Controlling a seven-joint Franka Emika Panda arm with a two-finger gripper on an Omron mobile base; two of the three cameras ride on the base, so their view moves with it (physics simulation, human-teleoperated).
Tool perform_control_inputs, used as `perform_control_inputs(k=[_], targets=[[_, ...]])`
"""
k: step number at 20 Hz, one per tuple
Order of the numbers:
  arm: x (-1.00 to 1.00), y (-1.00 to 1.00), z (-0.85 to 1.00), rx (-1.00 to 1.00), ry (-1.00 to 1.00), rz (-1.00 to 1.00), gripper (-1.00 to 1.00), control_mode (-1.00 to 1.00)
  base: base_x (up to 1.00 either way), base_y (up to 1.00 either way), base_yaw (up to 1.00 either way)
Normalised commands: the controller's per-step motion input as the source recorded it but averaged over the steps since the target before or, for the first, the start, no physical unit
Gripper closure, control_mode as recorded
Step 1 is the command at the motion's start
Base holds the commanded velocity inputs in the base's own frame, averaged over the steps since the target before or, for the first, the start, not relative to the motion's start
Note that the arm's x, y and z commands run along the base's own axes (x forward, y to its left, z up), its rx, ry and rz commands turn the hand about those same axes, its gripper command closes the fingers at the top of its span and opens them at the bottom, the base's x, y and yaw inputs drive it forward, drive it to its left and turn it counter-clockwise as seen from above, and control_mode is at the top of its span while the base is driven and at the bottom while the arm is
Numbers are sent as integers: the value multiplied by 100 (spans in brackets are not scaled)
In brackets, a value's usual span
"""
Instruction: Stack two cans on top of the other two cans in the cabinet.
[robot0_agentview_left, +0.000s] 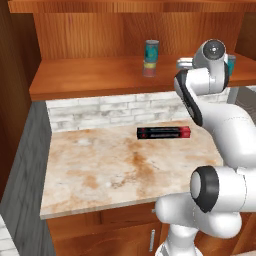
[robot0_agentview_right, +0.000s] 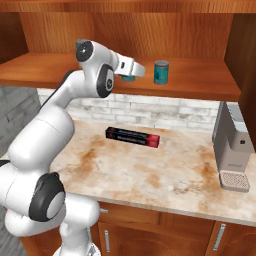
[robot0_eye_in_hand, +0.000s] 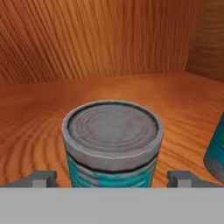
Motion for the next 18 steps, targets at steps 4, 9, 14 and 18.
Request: perform_control_inputs(k=[4, 9, 14, 18], targets=[[20, 0, 0, 0, 0, 5, -100, -100, 0, 0, 0], [17, -9, 0, 0, 0, 6, -100, -100, 0, 0, 0], [4, -11, 0, 0, 0, 8, -100, -100, 0, 0, 0], [-5, -7, 0, 0, 0, 6, 100, -100, 0, 0, 0]])
